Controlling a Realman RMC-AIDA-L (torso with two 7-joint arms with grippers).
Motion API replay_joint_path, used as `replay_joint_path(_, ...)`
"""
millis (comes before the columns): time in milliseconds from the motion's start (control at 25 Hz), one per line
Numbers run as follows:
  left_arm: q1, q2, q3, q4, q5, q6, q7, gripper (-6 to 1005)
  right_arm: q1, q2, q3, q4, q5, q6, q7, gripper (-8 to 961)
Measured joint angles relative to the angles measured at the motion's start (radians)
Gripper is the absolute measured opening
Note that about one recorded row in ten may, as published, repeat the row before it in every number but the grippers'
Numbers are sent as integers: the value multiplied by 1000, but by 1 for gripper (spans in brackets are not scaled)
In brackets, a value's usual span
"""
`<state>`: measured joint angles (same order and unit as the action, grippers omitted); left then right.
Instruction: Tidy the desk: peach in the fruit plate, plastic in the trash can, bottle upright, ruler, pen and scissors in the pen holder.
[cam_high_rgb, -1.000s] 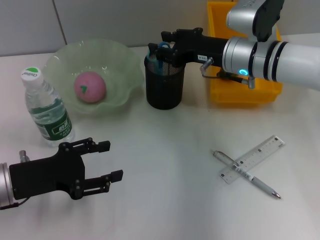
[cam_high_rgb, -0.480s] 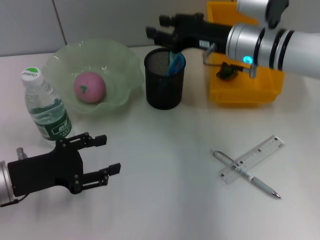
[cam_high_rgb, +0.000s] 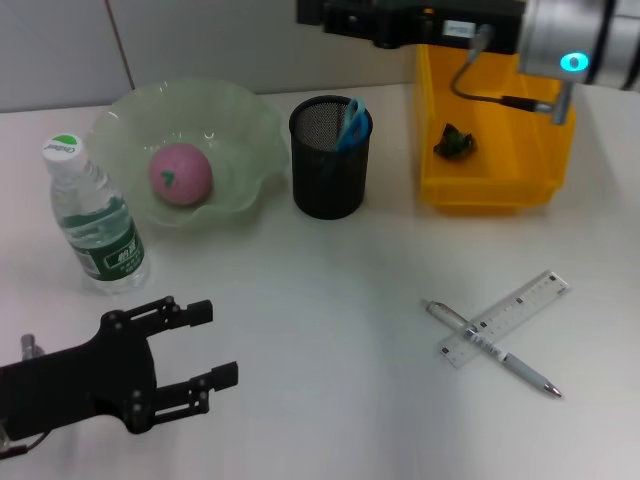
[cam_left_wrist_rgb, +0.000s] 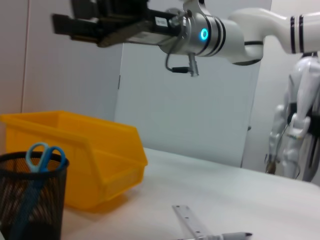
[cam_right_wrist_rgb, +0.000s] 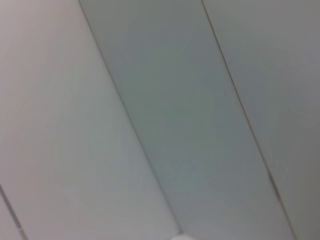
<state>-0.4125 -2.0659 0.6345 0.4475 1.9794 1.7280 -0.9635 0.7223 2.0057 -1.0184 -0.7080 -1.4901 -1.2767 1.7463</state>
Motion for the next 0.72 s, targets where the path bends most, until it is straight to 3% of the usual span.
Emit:
replay_joint_path(40, 8, 0, -2, 1, -1, 7, -11, 753, -6, -25, 4, 0, -17, -44, 55, 516)
replay_joint_path(80, 12, 0, -3, 1, -1, 9, -16, 753, -6, -25, 4, 0, -17, -44, 55, 519)
replay_joint_path(160, 18, -1, -2, -4, -1, 1, -22, 753, -23, -48, 15, 3, -23, -114, 79, 527)
replay_joint_path(440, 12, -3, 6, -9, 5, -6, -48, 753, -67, -65, 42, -113, -138, -287, 152, 554)
replay_joint_path(560, 1, -1, 15, -8, 10, -14, -80, 753, -47, -89, 58, -165, -280, -421, 188, 679)
replay_joint_path(640, 0, -2, 21, -8, 11, -16, -83, 753, -38, -92, 66, -174, -322, -458, 189, 762)
replay_joint_path(720, -3, -3, 38, -8, 11, -22, -80, 753, -23, -94, 73, -193, -384, -504, 189, 768)
